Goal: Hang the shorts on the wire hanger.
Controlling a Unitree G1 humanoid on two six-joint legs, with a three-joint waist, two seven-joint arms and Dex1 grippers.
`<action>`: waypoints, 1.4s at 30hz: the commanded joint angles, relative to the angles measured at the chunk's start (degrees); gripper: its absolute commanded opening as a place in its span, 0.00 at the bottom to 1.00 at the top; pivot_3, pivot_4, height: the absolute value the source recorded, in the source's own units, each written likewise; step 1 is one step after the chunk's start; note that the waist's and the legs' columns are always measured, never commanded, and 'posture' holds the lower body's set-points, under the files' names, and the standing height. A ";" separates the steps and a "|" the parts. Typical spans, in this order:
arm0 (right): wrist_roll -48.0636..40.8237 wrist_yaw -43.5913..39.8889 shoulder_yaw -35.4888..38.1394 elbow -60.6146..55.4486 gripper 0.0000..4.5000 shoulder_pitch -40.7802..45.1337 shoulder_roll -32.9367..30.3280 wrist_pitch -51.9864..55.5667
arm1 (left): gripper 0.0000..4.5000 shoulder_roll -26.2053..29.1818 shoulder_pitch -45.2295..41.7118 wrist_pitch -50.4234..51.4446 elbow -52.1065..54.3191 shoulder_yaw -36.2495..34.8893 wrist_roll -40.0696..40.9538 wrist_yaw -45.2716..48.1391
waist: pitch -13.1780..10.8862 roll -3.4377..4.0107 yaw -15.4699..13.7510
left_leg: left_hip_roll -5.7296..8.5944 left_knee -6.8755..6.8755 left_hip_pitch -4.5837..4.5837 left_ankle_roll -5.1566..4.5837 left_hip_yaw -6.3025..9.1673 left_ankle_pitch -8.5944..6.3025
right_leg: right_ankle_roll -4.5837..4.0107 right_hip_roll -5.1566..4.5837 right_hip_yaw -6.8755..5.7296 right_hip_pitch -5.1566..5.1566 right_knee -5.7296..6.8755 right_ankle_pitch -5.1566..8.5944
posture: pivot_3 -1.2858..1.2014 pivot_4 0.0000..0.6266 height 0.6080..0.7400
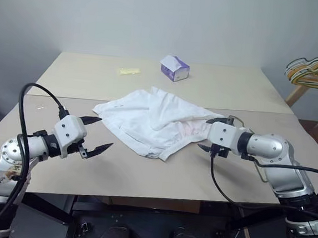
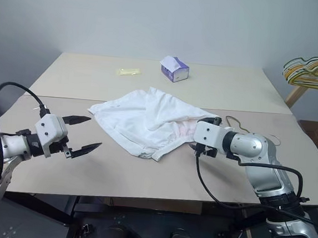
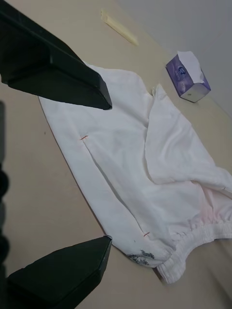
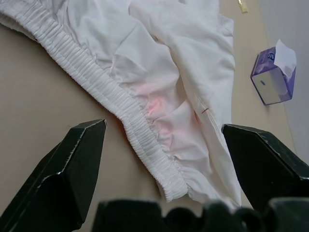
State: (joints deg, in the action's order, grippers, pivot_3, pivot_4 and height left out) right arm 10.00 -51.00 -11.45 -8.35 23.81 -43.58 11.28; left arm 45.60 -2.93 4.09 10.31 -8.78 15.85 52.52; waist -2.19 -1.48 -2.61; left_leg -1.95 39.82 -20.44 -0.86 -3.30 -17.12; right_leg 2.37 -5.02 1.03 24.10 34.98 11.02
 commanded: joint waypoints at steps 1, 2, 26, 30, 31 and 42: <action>0.03 0.25 0.61 -0.79 0.99 1.25 -0.13 -1.06 | 1.00 0.81 -0.46 0.53 0.82 -1.32 0.66 0.33 | 0.00 0.00 0.02 | 0.00 0.00 0.00 0.00 0.00 0.00 | 0.00 0.00 0.00 0.00 0.00 0.00 | 0.57 0.00 1.00; 0.03 0.27 0.58 -0.80 0.99 1.27 -0.11 -1.03 | 1.00 0.71 -0.46 0.63 0.82 -1.40 0.82 0.33 | 0.00 0.00 0.04 | 0.00 0.00 0.00 0.00 0.00 0.00 | 0.00 0.00 0.00 0.00 0.00 0.00 | 0.57 0.00 1.00; -1.54 -3.44 -6.70 -6.18 0.99 3.62 7.21 12.79 | 1.00 1.15 -0.24 -2.04 -3.06 1.25 -4.91 0.96 | 0.00 0.01 0.42 | -0.01 0.00 0.01 0.00 -0.01 0.00 | -0.01 0.01 0.00 0.01 0.02 0.00 | 0.55 0.00 1.00; 0.37 -3.09 -12.48 -6.74 0.99 5.61 11.82 17.85 | 1.00 2.19 -0.26 -2.56 -4.17 2.23 -6.98 1.67 | 0.00 0.01 0.57 | -0.03 -0.02 0.00 0.00 0.00 0.00 | -0.03 0.04 -0.02 0.05 0.04 0.02 | 0.55 0.00 1.00; 1.39 -2.99 -14.19 -6.41 0.99 6.32 12.79 18.84 | 1.00 2.28 -0.30 -2.69 -4.30 2.33 -7.19 1.73 | 0.00 0.02 0.65 | -0.03 -0.02 0.01 0.00 -0.01 0.00 | -0.04 0.04 -0.02 0.05 0.06 0.02 | 0.55 0.00 1.00; 9.02 0.07 -25.70 -1.26 0.79 11.19 19.88 29.75 | 1.00 2.17 0.34 -2.07 -3.30 2.37 -7.23 1.76 | 0.00 0.03 0.41 | -0.05 -0.02 -0.05 0.21 0.00 0.11 | -0.05 0.00 -0.11 0.08 0.11 0.02 | 0.55 0.00 1.00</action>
State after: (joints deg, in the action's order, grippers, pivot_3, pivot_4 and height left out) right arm 17.27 -51.90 -36.60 -9.08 33.14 -23.74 40.15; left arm 47.01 -2.24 2.40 5.52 -5.68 8.62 54.58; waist -2.20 -1.45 -2.20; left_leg -1.99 39.80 -20.49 -0.65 -3.31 -17.01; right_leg 2.32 -5.02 0.92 24.19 35.08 11.04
